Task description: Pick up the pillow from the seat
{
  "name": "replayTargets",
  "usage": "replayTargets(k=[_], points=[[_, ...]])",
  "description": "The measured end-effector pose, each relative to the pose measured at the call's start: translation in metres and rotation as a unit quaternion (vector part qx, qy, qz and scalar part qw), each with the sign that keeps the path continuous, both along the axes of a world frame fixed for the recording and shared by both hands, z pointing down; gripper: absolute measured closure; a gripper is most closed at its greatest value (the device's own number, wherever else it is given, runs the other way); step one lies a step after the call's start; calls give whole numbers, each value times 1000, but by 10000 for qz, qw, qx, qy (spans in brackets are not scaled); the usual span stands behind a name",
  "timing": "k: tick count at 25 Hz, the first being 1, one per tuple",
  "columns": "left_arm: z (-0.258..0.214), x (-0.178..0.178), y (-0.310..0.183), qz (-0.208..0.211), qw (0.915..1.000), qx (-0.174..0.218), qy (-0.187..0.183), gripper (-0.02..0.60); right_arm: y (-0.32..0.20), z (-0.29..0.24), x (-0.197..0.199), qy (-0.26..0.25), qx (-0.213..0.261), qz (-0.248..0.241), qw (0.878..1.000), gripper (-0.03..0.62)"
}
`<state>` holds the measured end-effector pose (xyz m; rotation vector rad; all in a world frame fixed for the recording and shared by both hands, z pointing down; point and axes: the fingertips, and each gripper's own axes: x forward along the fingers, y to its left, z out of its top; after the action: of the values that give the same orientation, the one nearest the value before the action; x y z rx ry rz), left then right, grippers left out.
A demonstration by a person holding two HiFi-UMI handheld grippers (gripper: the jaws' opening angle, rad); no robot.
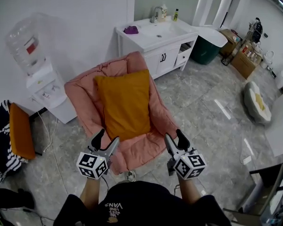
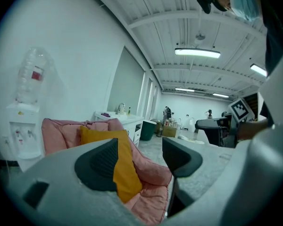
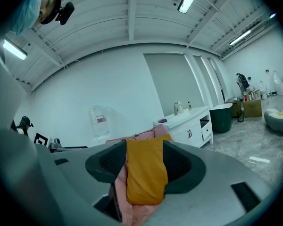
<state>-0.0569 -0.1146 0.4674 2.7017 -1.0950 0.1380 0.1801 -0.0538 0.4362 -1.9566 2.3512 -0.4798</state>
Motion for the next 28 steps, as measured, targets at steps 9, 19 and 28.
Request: replayTargets(k=[9,19,28], points=[[14,-27,-38,-250,9995,-138,115,291,-47,16,-21,-90,-146,-156,9997,367],[31,-14,-97,-695,9969,-369,63,291,-127,34,1,-138,-340,-499,9981,367],[47,-8,-159,-1354,9893,-528,-150,291,-225,53,10,-139,-611,-1155,9913,368]])
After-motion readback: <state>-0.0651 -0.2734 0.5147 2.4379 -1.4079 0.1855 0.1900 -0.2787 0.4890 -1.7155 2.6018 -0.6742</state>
